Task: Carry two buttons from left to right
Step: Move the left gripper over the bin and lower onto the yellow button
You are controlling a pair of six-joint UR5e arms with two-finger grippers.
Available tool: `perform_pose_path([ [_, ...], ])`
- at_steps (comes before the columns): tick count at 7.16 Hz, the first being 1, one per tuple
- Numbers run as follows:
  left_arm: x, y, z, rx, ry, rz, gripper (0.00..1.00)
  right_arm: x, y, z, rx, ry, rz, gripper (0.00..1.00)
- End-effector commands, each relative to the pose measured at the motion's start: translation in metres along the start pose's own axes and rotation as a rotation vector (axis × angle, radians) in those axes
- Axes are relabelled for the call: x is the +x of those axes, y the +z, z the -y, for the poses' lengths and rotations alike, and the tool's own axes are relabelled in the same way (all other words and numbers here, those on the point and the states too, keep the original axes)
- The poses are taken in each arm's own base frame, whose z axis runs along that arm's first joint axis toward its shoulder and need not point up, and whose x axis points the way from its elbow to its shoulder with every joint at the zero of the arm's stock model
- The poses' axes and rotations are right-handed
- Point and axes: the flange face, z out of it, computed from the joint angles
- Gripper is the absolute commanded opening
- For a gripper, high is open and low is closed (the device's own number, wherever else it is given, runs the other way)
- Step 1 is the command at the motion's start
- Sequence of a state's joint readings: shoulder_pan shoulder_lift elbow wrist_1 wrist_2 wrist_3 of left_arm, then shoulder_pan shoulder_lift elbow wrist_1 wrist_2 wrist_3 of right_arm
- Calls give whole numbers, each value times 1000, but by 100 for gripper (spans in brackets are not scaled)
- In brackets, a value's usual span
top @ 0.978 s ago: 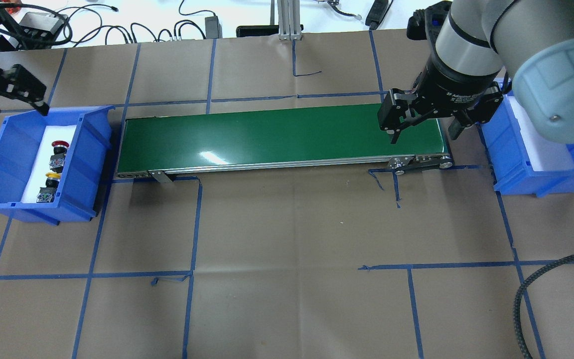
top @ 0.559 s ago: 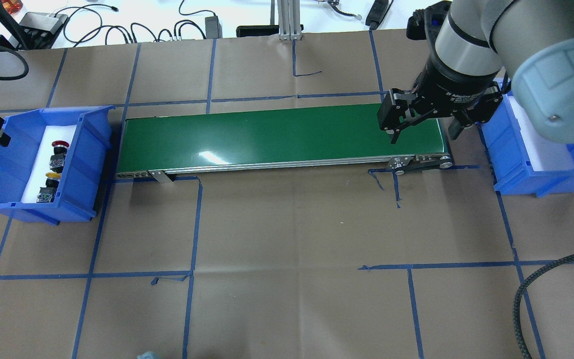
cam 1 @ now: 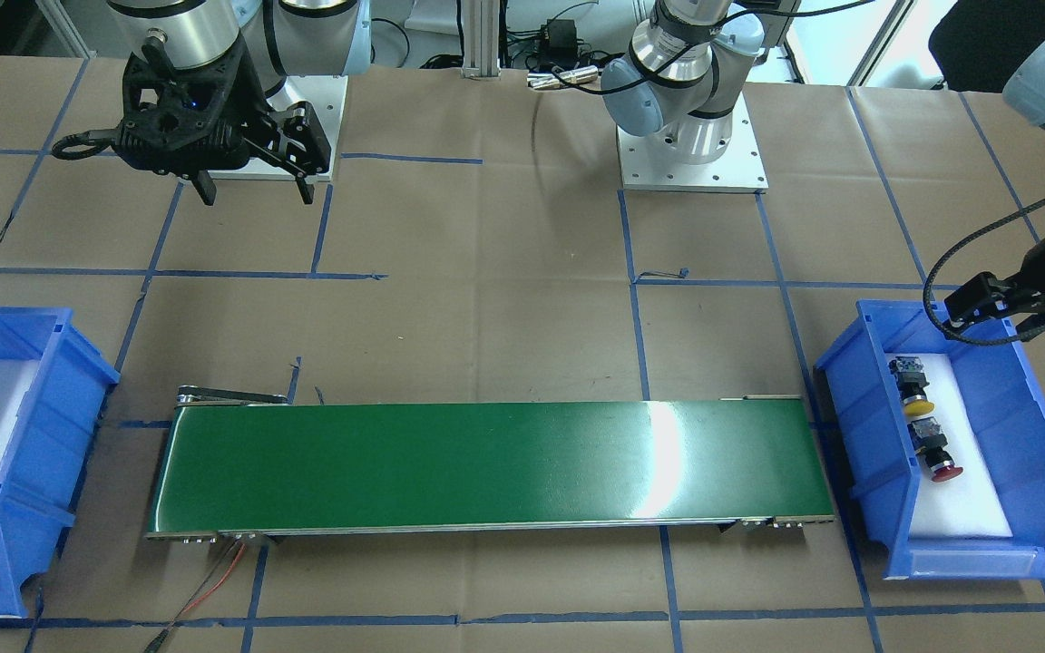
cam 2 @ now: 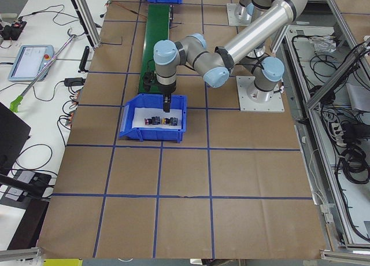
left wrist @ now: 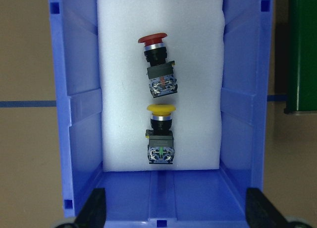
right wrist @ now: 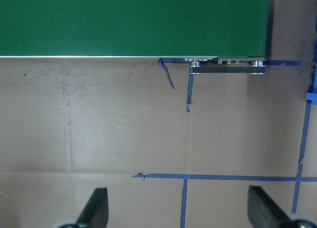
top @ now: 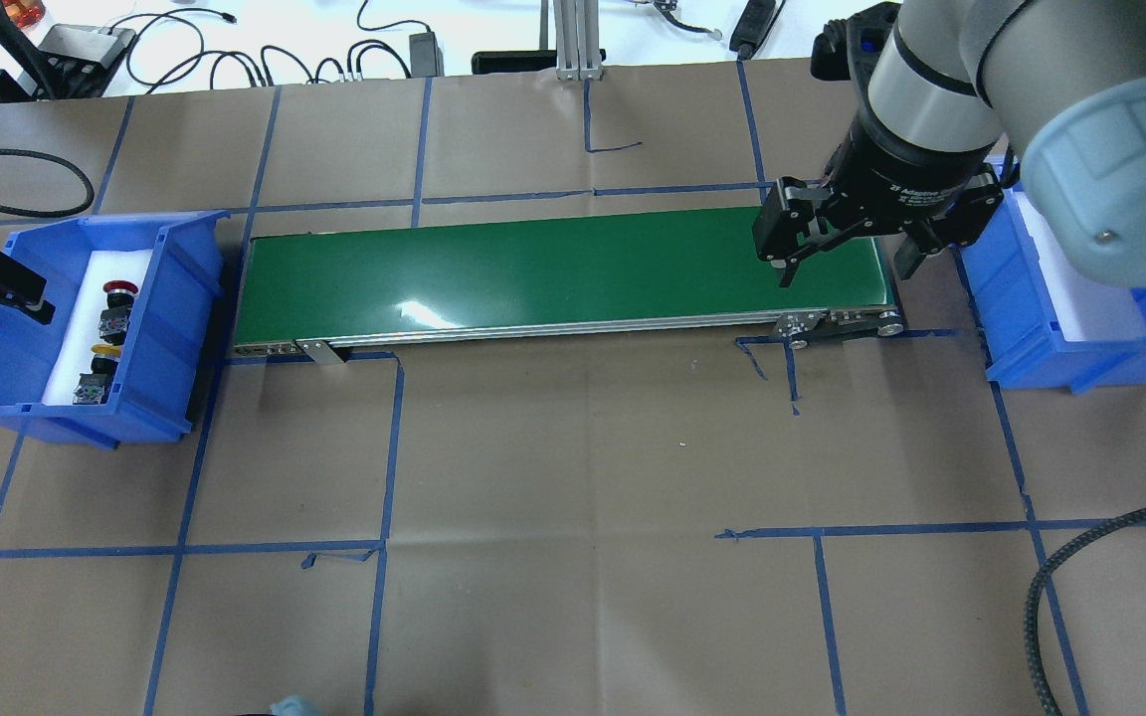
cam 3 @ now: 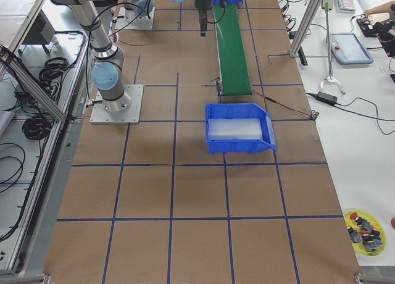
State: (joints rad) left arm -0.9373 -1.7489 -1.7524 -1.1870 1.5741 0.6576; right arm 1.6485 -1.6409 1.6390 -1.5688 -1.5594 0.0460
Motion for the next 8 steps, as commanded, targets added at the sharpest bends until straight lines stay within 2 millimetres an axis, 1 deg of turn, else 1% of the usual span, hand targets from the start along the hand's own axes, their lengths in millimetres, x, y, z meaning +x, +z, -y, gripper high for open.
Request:
perform_pose_path([
  [1, -1, 49, 0, 19, -4, 9, 99, 0, 0, 1, 0, 1, 1, 100],
  [2, 3, 73, -1, 29, -2, -18, 99, 0, 0, 0, 0, -1, 1, 100],
  [4, 4, 112, -1, 52, -2, -4, 99, 0, 1, 0, -3, 1, 1, 100],
  [5, 2, 129, 1, 60, -2, 3, 99, 0, 1, 0, -3, 1, 1, 100],
  [6, 1, 136, 2, 52, -2, -1, 99, 0, 0, 0, 0, -1, 1, 100],
  [8, 1, 140, 2, 47, -4, -3, 99, 0, 2, 0, -2, 1, 2, 100],
])
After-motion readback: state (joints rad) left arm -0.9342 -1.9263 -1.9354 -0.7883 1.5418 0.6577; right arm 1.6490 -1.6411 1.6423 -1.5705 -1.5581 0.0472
